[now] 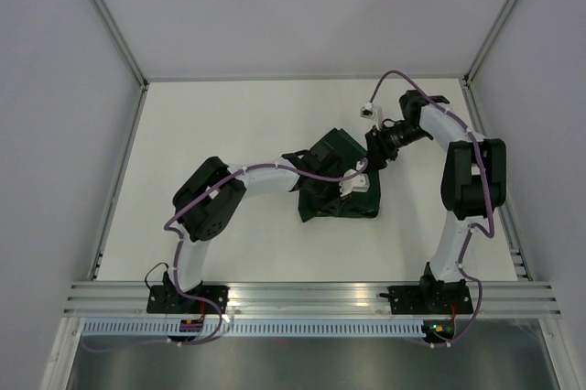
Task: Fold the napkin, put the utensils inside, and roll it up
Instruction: Roll the napkin with the utensil
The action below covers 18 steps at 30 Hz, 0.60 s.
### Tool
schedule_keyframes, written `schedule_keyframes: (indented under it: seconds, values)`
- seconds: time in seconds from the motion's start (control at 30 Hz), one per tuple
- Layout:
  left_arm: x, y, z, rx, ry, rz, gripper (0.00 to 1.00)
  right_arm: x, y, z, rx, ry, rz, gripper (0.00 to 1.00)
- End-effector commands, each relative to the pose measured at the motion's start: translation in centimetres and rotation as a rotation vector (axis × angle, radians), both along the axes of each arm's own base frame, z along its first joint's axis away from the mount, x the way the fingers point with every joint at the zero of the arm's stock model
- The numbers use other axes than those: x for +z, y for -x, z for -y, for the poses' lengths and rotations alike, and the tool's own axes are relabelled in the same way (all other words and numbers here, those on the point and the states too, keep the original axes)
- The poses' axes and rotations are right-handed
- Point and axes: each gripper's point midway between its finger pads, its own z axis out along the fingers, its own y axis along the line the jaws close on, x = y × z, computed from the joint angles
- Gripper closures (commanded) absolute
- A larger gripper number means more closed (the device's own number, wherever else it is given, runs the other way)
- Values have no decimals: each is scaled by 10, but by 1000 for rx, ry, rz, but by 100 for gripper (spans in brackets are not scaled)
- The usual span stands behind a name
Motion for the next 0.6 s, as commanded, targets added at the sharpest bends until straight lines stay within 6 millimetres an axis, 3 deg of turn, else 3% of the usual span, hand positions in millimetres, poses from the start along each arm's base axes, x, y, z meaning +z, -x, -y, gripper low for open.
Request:
schedule_keyframes:
  seconds: [0.0,0.07,0.1,0.13,0.17,0.2,0.23,0.27,0.33,0.37,0.43,0.47,0.5,0.57]
  values:
    - [-15,32,-24,35,-94,-328,98,39,-14,11,-55,-106,181,36]
    - [-15,27,-28,60,-95,-404,98,53,-15,14,-57,-114,284,36]
    - [-11,30,-26,53,-69,-464,98,42,-9,29,-91,-96,282,37]
    - [-10,33,-30,61,-84,-516,98,42,-6,31,-91,-89,310,37]
    - [-12,26,-28,73,-81,-541,98,54,-9,34,-89,-79,408,37]
    - [-10,28,-27,72,-77,-579,98,40,5,35,-91,-66,400,37]
    - [-12,27,-27,79,-86,-593,98,38,8,37,-94,-48,432,37]
    - [-14,27,-26,84,-99,-618,98,51,6,38,-89,-40,535,36]
    - [-15,27,-25,83,-102,-646,98,39,22,40,-68,-19,571,36]
    - [-10,27,-22,76,-92,-667,98,49,23,41,-60,-9,644,36]
    - [-13,28,-21,79,-95,-700,98,41,35,39,-38,30,674,36]
    - [-11,25,-20,83,-85,-712,98,50,35,37,-24,43,747,36]
    - [-14,25,-21,89,-89,-734,98,42,48,25,22,43,749,35]
    - [-13,21,-19,93,-78,-748,98,49,50,20,47,81,837,35]
